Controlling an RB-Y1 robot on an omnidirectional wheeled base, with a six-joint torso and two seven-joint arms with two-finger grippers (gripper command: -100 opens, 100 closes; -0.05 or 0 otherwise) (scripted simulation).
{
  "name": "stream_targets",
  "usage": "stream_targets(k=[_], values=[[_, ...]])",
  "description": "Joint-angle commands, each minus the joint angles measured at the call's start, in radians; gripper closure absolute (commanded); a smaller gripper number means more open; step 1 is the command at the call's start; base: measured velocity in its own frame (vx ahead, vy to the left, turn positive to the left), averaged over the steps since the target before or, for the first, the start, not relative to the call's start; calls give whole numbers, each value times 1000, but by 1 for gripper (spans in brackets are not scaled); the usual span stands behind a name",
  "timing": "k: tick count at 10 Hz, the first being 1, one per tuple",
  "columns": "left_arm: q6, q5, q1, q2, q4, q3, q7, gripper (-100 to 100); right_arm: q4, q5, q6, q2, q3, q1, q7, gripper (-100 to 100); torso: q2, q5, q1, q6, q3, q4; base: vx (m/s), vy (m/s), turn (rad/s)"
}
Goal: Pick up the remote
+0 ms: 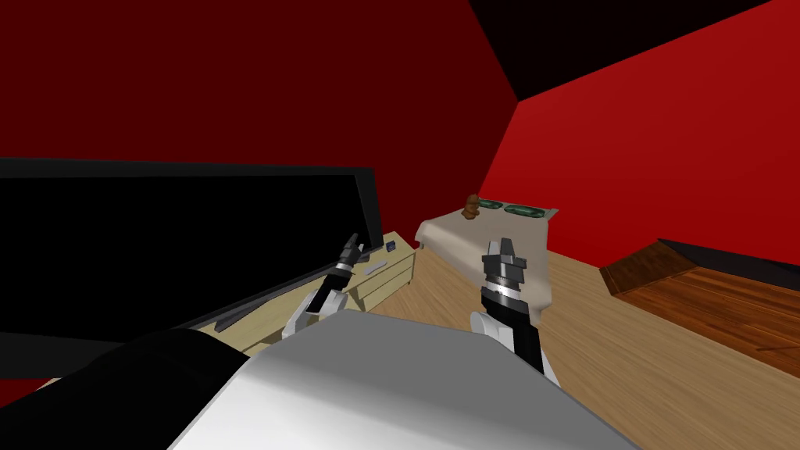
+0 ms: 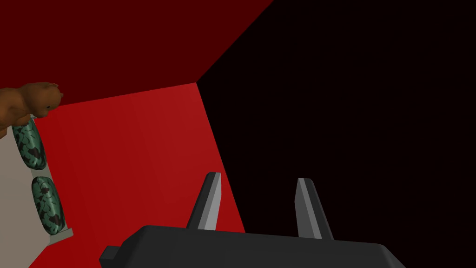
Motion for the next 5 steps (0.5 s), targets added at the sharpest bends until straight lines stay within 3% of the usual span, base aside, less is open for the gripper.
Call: stream_targets(k=[1,5], values=[[32,7,0,13,11,-2,11,-100,0,0,0,0,0,0,0,0,0,0,0,0,0,0,29,-62,-30],[152,41,-44,68,78,-2,57,-100,0,0,0,0,0,0,0,0,0,0,1,0,0,0,39,-69,-57]])
